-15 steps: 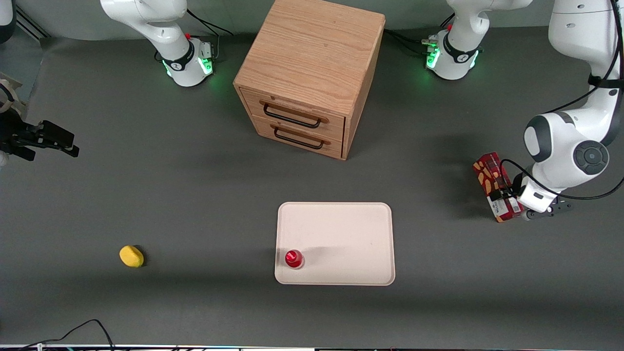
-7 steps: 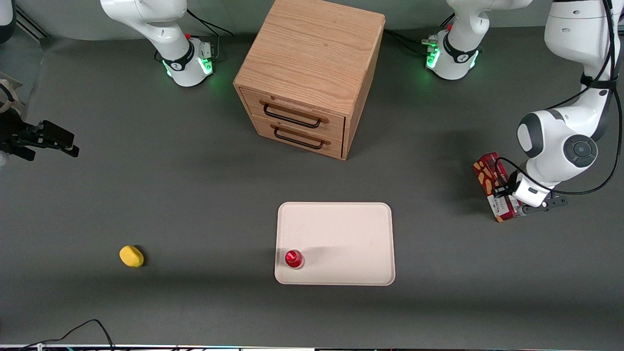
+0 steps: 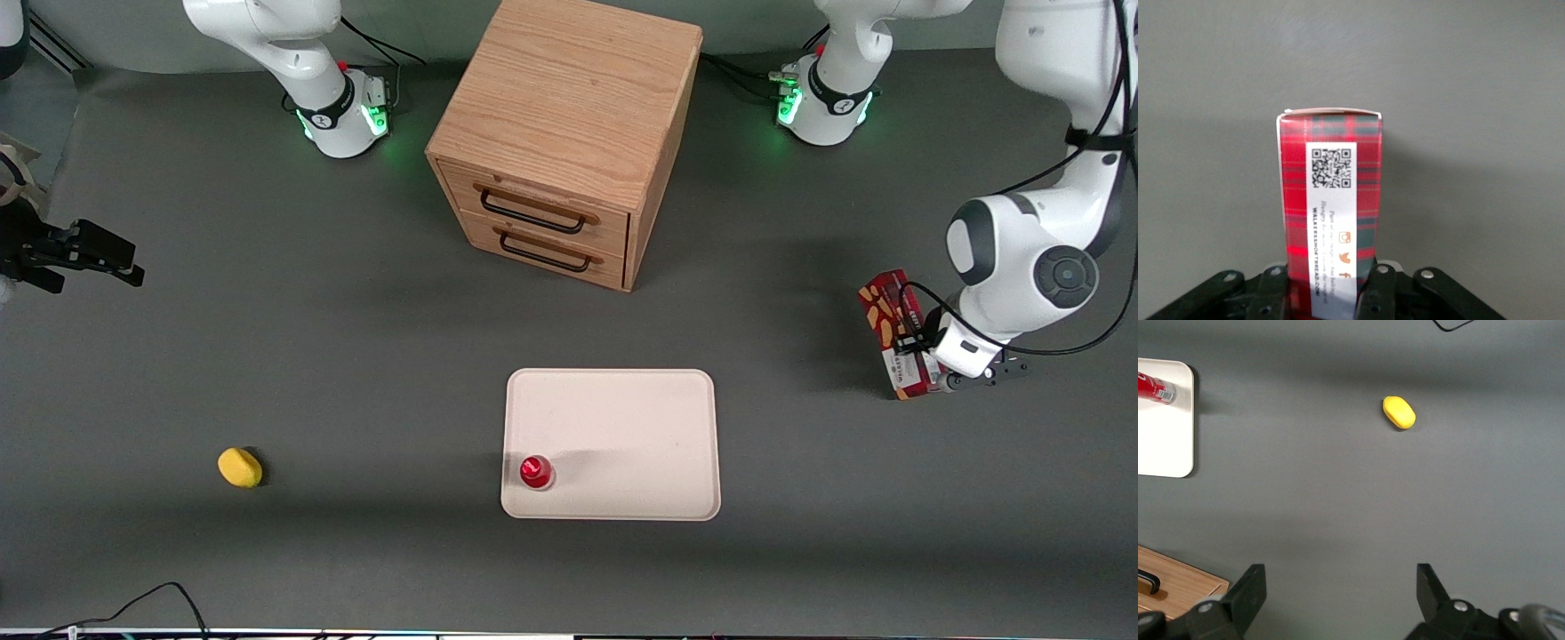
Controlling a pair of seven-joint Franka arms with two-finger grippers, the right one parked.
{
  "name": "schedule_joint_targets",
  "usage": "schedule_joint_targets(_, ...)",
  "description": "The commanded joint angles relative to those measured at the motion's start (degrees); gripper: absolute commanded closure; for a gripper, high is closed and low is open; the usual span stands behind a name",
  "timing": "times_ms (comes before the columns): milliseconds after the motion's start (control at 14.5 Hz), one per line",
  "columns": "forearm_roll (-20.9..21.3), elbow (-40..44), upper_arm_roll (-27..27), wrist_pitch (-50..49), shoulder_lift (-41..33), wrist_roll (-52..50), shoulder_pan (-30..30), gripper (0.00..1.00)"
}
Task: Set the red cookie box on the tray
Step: 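Close the left gripper on the cookie box and lift it, then carry the held box over the cream tray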
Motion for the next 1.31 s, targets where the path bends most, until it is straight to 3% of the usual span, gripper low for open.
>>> schedule_joint_targets(0, 0.46, 8.94, 0.45, -14.49, -4.83, -1.22, -2.96, 1.00)
schedule_joint_targets(344, 2.30, 30.91, -0.78, -37.79, -3.96, -1.05, -4.10, 1.00)
schedule_joint_targets(481, 2.04, 35.68, -1.57, -42.03, -3.43, -1.31, -4.54, 1.00)
schedule_joint_targets(688, 1.51, 36.49, -6.91, -41.44, -2.73, -8.48, -4.81, 0.99)
schedule_joint_targets(1031, 1.33, 48.24, -18.08, -41.00, 9.64, -30.63, -6.03, 1.00)
schedule_joint_targets(1238, 1.25, 51.43, -18.45, -35.48, 14.85, -36.28, -8.76, 1.00)
